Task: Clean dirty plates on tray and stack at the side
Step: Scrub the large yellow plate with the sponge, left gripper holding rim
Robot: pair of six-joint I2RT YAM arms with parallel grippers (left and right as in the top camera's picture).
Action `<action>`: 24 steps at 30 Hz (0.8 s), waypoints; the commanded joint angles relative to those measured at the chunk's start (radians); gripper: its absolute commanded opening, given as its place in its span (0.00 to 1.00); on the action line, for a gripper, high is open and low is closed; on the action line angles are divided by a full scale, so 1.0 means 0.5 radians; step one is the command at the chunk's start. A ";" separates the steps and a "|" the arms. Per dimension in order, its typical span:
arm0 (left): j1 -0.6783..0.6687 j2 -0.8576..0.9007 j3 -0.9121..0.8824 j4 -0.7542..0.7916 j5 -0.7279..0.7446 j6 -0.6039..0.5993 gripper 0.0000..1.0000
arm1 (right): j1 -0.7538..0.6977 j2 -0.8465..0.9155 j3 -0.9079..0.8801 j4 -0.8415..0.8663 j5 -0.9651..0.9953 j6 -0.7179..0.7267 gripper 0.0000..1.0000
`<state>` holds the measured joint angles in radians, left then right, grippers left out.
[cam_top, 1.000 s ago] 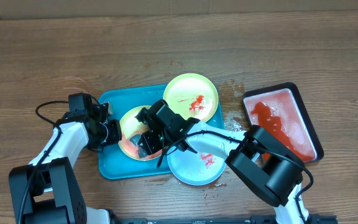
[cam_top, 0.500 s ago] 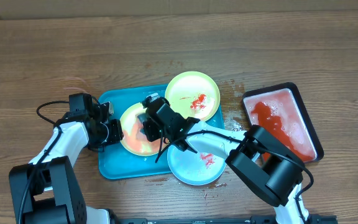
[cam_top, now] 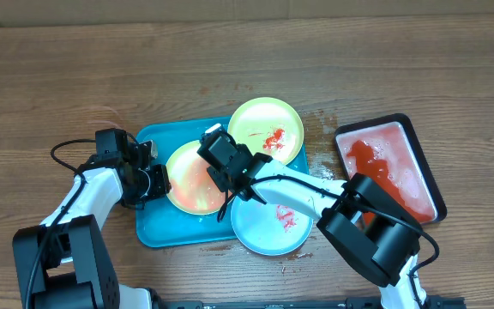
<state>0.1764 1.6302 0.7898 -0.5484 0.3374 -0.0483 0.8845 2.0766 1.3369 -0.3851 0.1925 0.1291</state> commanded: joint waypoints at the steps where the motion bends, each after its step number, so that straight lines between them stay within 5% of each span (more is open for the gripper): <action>1: -0.018 0.046 -0.051 -0.006 0.007 0.051 0.04 | 0.039 0.056 -0.025 -0.163 -0.537 -0.305 0.04; 5: -0.018 0.046 -0.051 -0.008 0.007 0.045 0.04 | 0.093 0.056 -0.025 -0.185 -0.925 -0.336 0.04; 15: -0.018 0.046 -0.051 -0.009 0.007 0.045 0.04 | 0.174 0.056 -0.025 0.045 -0.948 -0.108 0.04; 24: -0.018 0.046 -0.051 -0.012 0.008 0.044 0.05 | 0.140 0.056 -0.025 0.428 -0.480 0.343 0.04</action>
<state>0.1764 1.6302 0.7898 -0.5499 0.3336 -0.0479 0.9592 2.1014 1.3273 -0.2054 -0.1528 0.2043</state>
